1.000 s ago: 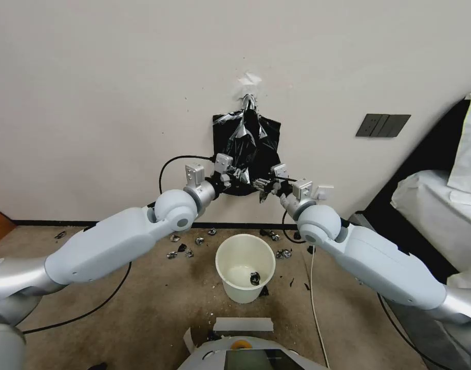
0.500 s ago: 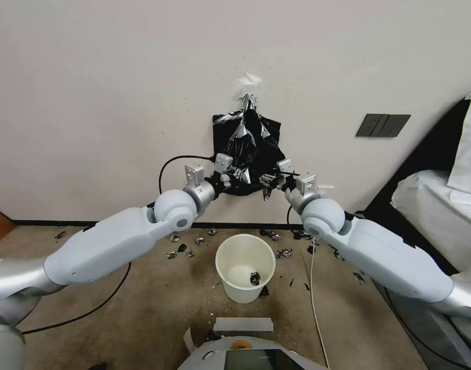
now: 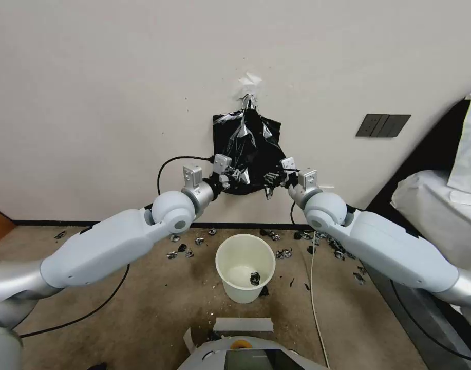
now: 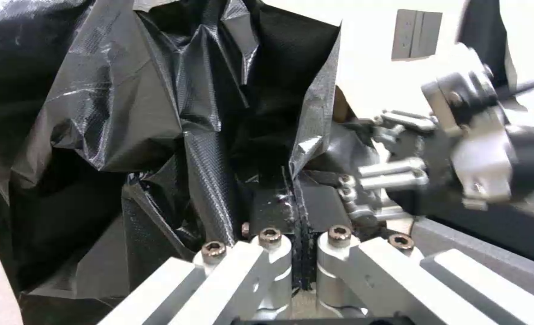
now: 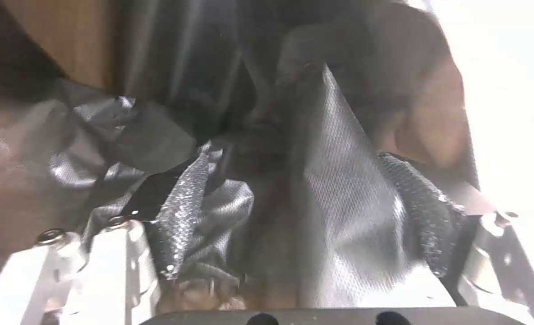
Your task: Place a trash bag onto the trash bin.
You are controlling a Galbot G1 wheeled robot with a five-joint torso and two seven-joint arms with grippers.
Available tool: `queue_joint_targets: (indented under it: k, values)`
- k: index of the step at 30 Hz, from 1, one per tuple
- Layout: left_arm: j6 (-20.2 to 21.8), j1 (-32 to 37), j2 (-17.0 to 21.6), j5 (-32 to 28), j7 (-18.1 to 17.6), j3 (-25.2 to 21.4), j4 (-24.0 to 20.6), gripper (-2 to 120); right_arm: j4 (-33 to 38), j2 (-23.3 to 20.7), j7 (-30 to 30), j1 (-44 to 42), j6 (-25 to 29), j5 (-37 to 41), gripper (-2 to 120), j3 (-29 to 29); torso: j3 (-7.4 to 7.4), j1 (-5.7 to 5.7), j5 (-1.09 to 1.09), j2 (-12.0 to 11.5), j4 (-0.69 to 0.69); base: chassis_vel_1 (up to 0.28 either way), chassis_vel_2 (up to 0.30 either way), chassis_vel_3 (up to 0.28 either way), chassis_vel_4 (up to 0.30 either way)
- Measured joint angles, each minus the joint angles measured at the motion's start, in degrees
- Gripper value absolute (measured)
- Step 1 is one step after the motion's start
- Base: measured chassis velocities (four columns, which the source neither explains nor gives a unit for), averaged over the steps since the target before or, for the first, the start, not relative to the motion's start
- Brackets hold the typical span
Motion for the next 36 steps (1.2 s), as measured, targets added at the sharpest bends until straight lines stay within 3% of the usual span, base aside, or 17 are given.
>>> queue_joint_targets:
  k: [7, 17, 29, 36]
  values:
    - [0.0, 0.9, 0.5, 0.9, 0.4, -0.6, -0.5, 0, -0.8, 0.1, 0.0, 7.6, -2.6, 3.7, 68, -5.7, 0.00, 0.00, -0.01, 0.0, 0.01, 0.000, 0.000, 0.000, 0.000]
    - [-0.1, 2.3, 1.6, 1.2, 1.0, -1.8, -1.3, 0, -0.7, -0.4, -0.3, 9.9, -6.7, 4.3, 60, -7.9, 0.00, -0.01, 0.00, 0.0, 0.00, 0.000, 0.000, 0.000, 0.000]
    - [-0.2, 3.5, 2.0, 1.5, 1.3, -3.1, -1.7, 0, -2.0, 0.1, -0.3, 11.1, -7.1, 3.3, 14, -9.9, 0.00, -0.01, 0.00, 0.0, 0.01, 0.000, 0.000, 0.000, 0.000]
    - [-0.2, 4.2, 2.4, 1.7, 1.7, -3.8, -1.9, 0, -2.5, 0.4, -0.5, 11.6, -7.0, 2.4, 10, -10.8, 0.00, -0.01, 0.00, 0.0, 0.01, 0.000, 0.000, 0.000, 0.000]
